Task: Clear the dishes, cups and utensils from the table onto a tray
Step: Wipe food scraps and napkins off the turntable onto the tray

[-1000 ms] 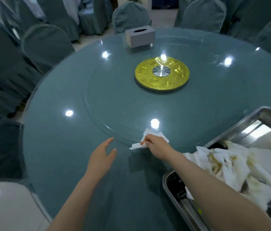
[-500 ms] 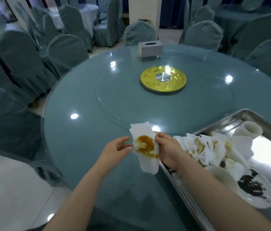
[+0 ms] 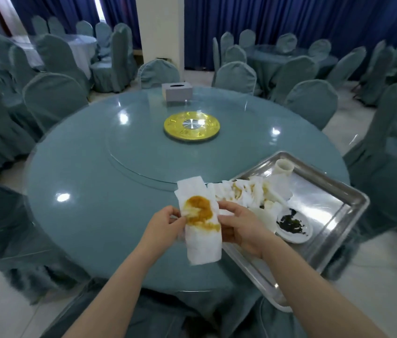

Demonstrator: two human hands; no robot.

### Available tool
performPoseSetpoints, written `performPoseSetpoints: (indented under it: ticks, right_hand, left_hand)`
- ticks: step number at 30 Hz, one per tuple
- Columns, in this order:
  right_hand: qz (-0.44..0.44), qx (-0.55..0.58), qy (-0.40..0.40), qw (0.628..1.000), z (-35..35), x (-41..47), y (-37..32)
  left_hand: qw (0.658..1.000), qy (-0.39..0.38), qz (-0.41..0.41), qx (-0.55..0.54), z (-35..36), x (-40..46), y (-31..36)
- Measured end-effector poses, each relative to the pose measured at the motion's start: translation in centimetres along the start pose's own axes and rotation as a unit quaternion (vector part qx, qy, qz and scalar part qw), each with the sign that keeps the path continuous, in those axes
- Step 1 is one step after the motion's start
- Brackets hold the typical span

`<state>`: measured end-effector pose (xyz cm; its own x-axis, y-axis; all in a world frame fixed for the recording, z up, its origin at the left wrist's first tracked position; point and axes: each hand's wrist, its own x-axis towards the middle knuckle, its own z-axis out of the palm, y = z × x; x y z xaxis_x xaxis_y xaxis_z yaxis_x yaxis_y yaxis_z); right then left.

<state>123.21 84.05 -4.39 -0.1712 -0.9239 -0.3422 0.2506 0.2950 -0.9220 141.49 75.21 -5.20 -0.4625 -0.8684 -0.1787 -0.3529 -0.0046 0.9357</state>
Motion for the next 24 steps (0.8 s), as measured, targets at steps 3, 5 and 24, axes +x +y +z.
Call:
performPoseSetpoints:
  ticks: [3, 5, 24]
  right_hand:
    - [-0.009, 0.013, 0.054, 0.998, -1.3, -1.1, -0.2]
    - [-0.013, 0.033, 0.097, 0.995, -2.4, -1.4, -0.4]
    - [-0.021, 0.046, 0.260, 0.964, -16.3, 3.5, 2.1]
  left_hand:
    - [0.997, -0.039, -0.007, -0.063, 1.2, -0.2, 1.3]
    - [0.985, -0.074, -0.031, -0.155, 2.3, 0.2, 2.2]
    - [0.984, -0.159, 0.032, 0.079, 15.4, 10.7, 4.3]
